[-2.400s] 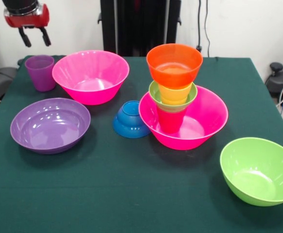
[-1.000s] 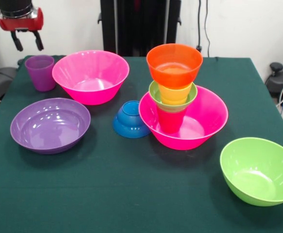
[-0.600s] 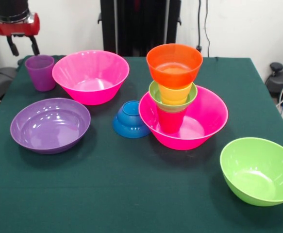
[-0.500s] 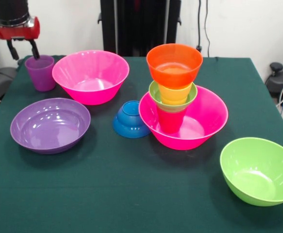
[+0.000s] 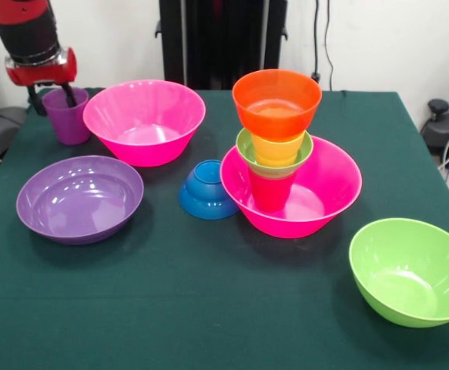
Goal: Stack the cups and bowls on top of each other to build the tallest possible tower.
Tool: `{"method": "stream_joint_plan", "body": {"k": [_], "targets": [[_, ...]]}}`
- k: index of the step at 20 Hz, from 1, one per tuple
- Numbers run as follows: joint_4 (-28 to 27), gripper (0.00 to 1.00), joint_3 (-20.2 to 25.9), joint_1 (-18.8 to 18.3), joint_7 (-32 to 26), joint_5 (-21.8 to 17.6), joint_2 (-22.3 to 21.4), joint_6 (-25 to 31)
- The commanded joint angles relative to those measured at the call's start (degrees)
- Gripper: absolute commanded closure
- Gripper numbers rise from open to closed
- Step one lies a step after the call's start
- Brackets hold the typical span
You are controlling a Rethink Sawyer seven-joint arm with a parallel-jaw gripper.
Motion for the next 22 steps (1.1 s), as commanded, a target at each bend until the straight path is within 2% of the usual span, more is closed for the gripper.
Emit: {"method": "stream_joint_plan", "body": {"k": [1,8,9,13,17,19,21,22], "targets": [[-4.14,0.00,0.43,1.75,-15.38,-5.32,5.50,-3.27],[-4.01,0.00,0.86,1.41,-16.65,-5.86,5.20,-3.39],[-3.85,1.00,1.36,1.20,-17.45,-6.12,5.35,-3.97],[-3.47,1.00,2.21,0.44,-17.33,-5.35,5.40,-4.70],[-2.29,1.00,2.74,0.73,-15.23,-6.17,3.86,-6.78],[-0.71,1.00,3.17,1.87,-12.58,-5.22,0.10,-6.52],[1.38,1.00,3.25,3.46,-9.03,-2.61,-4.88,-4.36],[2.75,1.00,3.44,4.81,-7.60,-0.93,-9.05,-2.26]]}}
